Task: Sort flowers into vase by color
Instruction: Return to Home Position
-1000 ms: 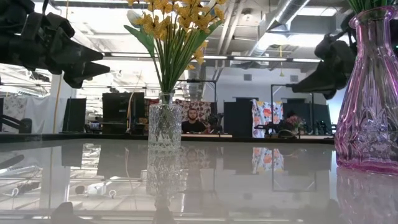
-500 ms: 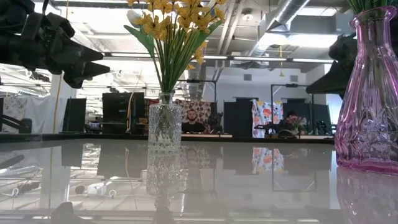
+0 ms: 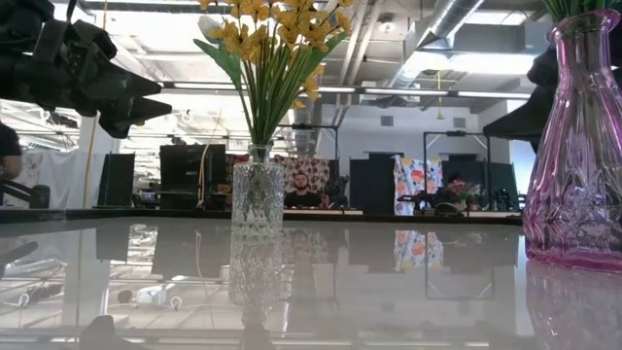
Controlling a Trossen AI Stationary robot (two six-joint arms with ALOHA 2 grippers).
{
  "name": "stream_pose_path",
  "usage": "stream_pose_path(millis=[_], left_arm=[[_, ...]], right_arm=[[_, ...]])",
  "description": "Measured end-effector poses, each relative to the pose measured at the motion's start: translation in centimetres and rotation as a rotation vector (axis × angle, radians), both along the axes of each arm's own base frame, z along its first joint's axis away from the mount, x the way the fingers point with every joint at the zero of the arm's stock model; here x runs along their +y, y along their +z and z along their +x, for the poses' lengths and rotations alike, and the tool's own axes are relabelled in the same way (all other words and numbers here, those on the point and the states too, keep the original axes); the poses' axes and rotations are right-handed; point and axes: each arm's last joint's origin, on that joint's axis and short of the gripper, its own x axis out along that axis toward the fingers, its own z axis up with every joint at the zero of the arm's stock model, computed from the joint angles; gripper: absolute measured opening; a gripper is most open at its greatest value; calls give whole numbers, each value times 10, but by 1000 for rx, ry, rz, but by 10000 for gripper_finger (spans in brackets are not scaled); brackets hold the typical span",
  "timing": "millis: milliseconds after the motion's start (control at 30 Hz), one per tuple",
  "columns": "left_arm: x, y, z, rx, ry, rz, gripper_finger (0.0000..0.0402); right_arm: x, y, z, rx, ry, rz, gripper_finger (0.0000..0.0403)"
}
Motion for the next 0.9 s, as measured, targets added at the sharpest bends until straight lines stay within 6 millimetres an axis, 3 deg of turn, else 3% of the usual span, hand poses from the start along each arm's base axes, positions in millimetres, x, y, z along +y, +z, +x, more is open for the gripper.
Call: stream_pose_path(millis=[233, 900], left_arm=[[0, 0, 0, 0, 0, 0, 229], [0, 0, 0, 0, 0, 0, 229]], right_arm=[[2, -1, 1, 11, 24, 2, 56], [2, -1, 1, 14, 25, 3, 60]])
